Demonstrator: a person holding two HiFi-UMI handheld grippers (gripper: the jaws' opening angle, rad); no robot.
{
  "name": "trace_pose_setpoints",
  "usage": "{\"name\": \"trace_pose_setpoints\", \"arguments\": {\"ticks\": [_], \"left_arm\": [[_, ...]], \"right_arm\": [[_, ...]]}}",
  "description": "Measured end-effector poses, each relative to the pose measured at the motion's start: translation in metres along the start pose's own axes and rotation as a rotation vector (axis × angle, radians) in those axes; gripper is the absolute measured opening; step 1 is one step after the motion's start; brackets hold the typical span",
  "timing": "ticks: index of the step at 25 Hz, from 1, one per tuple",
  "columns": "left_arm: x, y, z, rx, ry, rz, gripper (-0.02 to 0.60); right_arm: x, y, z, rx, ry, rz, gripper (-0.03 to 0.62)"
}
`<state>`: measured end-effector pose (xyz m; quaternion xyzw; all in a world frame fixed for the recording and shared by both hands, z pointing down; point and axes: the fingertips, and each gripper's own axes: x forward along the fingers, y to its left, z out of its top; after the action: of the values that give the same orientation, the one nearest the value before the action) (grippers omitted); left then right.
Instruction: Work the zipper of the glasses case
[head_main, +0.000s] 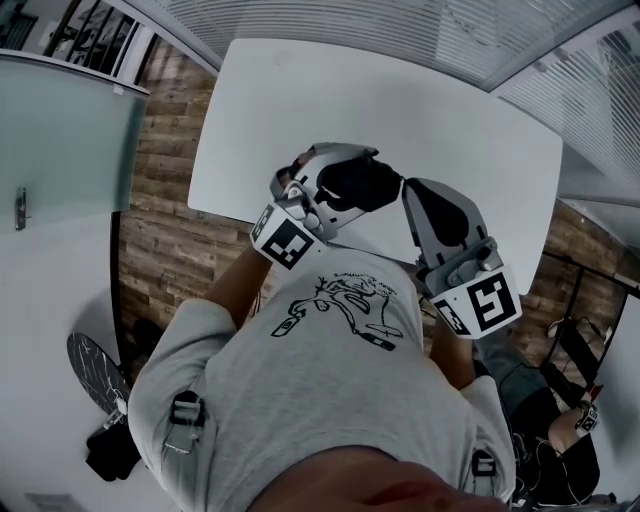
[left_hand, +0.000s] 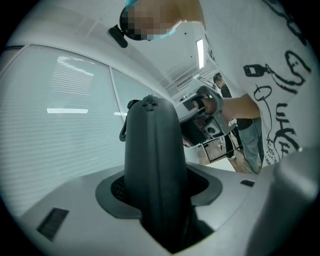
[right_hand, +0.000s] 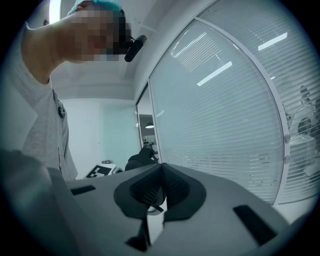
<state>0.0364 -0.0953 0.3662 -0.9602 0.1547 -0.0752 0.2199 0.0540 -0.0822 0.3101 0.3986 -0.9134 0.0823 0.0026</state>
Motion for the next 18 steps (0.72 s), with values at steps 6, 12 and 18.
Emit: {"name": "trace_pose_setpoints", "arguments": {"ticks": [6, 12, 18], "left_arm": [[-0.006, -0.002, 0.022, -0.020, -0.076, -0.052, 0.250], [-0.005, -0.004, 0.030, -0.099, -0.149, -0.120, 0.250], [-0.002, -0.004, 0.031, -0.193, -0.189, -0.153, 0.250]], "right_arm": [[-0.003, 0.008, 0.005, 0.010, -0.001, 0.014, 0.005], [0.000, 0.005, 0.000, 0.017, 0.002, 0.038, 0.005], [0.000, 0.001, 0.000, 0.015, 0.002, 0.074, 0.005]]}}
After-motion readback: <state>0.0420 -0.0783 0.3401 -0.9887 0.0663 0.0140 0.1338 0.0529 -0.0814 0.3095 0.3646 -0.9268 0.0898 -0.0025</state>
